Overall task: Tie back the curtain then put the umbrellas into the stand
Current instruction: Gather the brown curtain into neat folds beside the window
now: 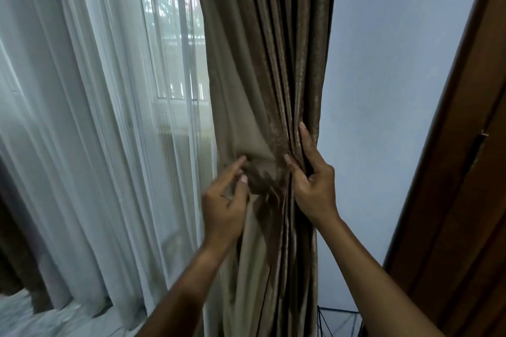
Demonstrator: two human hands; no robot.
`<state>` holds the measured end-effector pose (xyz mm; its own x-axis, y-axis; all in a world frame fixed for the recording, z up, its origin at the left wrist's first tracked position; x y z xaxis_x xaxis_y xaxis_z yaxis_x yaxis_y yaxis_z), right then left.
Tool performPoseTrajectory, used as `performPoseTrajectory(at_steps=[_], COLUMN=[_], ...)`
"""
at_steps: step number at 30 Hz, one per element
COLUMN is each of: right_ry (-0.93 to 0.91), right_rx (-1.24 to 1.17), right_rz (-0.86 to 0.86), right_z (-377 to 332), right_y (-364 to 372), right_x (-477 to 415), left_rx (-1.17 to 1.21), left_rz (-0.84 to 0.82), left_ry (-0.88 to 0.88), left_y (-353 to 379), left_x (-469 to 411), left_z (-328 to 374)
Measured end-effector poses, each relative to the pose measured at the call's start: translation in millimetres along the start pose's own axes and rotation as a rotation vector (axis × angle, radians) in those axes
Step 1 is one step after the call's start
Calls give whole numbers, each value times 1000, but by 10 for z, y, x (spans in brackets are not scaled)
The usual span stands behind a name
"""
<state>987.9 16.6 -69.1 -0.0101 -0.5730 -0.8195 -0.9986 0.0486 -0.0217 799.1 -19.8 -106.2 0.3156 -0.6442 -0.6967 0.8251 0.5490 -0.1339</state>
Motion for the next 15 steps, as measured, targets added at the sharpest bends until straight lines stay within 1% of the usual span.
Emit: performPoseTrajectory(at_steps=[2,4,5,8,10,12,13,15], right_ry=[-54,-132,-166,-227,-225,-200,-182,-145], right_rx=[60,153,207,374,446,474,483,501], right_rz=[33,38,39,42,69,112,143,204], right_z=[-21,-58,-76,-79,-22,27,54,87], right_y=[-49,-27,9,125,214,265,283,294], right_x=[5,17,28,50,54,52,51,47], left_rx=[-102,-143,-126,14,177,293,337,440], left_rz=[56,3,-57,-244,-373,-446,-458,-535], left_ry=[53,45,9,-116,-182,-260,-268,-240], left_y=[-118,-78,-21,216,391,579,657,792], left_x=[-288,-559,-664,-908,-1013,-1039,-1052,-1037], left_z=[20,-7,-64,-284,-365,-419,-410,-356])
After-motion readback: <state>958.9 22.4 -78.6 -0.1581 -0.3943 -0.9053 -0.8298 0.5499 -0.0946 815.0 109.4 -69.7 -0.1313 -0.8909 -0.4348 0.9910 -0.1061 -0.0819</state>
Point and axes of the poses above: each hand's wrist, its own x-axis away from the middle knuckle, its own y-axis out of the palm, z = x × y, the point moved 8 cm from there along -x, towards the middle knuckle, and after that the axes turned 8 degrees about -x, right-handed, at the moved point
